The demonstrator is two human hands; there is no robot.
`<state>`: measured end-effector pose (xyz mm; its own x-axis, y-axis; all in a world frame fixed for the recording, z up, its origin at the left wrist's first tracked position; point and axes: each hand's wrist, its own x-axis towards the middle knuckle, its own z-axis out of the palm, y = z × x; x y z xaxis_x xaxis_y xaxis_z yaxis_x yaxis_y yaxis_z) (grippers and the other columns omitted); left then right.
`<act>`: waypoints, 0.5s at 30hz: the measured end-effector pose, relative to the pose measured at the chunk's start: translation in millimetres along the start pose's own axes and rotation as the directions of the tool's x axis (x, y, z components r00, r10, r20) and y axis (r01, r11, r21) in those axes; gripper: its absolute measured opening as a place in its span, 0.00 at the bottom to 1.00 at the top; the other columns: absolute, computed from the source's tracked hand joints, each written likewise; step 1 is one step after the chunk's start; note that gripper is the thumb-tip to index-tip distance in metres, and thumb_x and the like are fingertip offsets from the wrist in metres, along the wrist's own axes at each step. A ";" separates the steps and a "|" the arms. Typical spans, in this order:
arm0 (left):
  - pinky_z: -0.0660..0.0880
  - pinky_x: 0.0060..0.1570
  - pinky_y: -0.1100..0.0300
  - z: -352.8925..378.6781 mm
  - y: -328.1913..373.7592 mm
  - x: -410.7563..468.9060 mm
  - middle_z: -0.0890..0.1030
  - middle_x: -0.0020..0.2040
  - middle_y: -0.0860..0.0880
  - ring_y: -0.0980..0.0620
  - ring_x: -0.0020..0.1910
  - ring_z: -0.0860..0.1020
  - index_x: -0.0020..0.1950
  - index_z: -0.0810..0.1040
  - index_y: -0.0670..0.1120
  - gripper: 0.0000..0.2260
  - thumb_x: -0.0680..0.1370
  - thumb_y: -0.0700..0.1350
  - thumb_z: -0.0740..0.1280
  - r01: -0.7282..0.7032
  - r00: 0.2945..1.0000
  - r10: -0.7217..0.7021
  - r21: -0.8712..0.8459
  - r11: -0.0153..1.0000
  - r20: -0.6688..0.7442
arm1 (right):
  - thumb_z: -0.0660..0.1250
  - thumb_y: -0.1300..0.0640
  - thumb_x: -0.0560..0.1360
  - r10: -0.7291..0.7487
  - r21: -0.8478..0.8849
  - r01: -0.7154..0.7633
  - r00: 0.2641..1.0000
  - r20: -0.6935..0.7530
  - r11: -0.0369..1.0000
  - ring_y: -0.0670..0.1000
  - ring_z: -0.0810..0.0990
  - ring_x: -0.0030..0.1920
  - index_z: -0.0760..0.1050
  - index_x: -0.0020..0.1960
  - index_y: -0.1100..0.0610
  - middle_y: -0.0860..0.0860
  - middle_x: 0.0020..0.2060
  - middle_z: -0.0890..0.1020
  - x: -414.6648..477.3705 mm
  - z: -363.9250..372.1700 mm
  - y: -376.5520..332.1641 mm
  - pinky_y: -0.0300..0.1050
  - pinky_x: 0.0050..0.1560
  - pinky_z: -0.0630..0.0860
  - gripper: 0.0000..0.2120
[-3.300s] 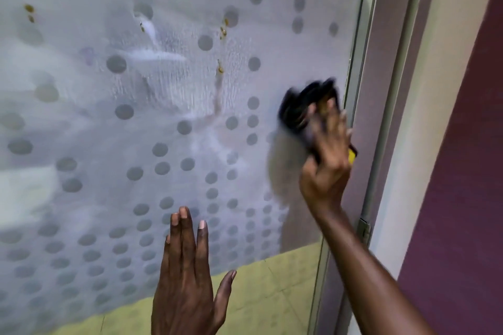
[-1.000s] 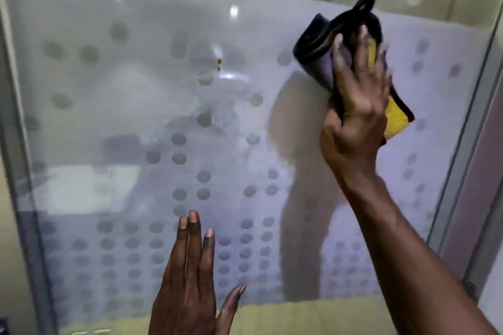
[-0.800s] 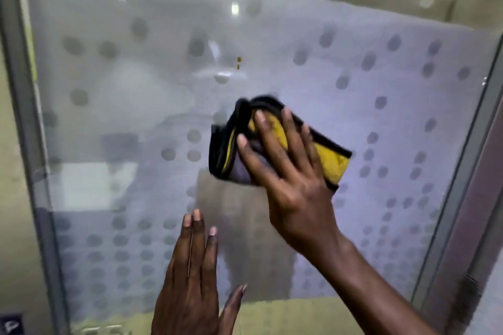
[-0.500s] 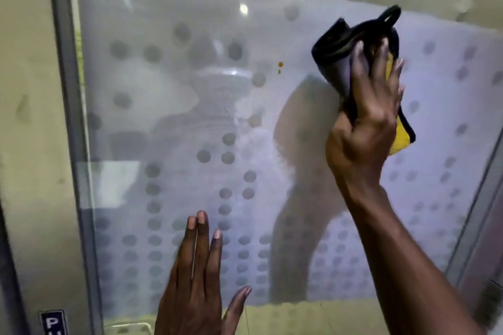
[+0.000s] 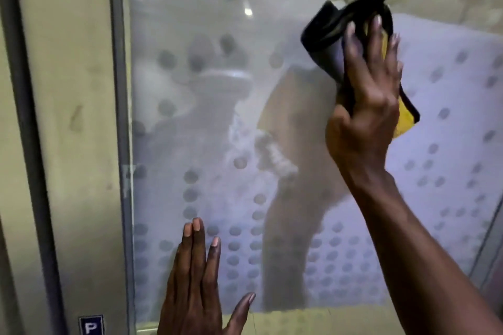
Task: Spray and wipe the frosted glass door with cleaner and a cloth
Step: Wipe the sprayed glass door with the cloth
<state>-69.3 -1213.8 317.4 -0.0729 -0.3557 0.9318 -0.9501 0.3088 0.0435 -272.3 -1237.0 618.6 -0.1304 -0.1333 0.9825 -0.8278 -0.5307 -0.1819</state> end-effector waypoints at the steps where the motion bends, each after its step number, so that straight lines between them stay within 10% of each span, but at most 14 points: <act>1: 0.58 0.89 0.47 0.8 -3.0 -0.2 0.61 0.89 0.33 0.31 0.90 0.61 0.87 0.62 0.38 0.54 0.74 0.70 0.76 -0.015 1.000 0.015 0.002 1.000 0.006 | 0.61 0.72 0.72 -0.048 -0.004 0.048 0.999 0.005 0.999 0.68 0.55 0.89 0.68 0.84 0.55 0.60 0.87 0.63 4.4 7.1 -11.9 0.69 0.88 0.55 0.41; 8: 0.51 0.92 0.49 -0.2 -16.8 -6.7 0.59 0.90 0.34 0.31 0.90 0.58 0.90 0.58 0.42 0.54 0.75 0.69 0.75 0.021 1.000 -0.023 -0.108 0.994 -0.016 | 0.63 0.75 0.79 -0.529 -0.045 0.561 0.802 0.276 0.827 0.68 0.57 0.88 0.68 0.84 0.53 0.59 0.86 0.65 -90.5 32.2 -41.3 0.71 0.85 0.60 0.36; 15: 0.53 0.91 0.47 -19.1 -45.3 -15.6 0.60 0.90 0.35 0.32 0.90 0.59 0.89 0.60 0.41 0.56 0.73 0.71 0.77 0.019 0.999 -0.018 -0.027 0.999 0.032 | 0.58 0.72 0.84 -0.300 -0.025 0.304 0.947 0.119 0.952 0.70 0.59 0.87 0.71 0.82 0.54 0.61 0.85 0.67 6.2 39.3 -67.1 0.69 0.86 0.59 0.30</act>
<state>-19.4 -1205.4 307.8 -0.0655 -0.3895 0.9187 -0.9429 0.3255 0.0708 -196.0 -1235.2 635.3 0.1896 -0.0669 0.9796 -0.8415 -0.5251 0.1270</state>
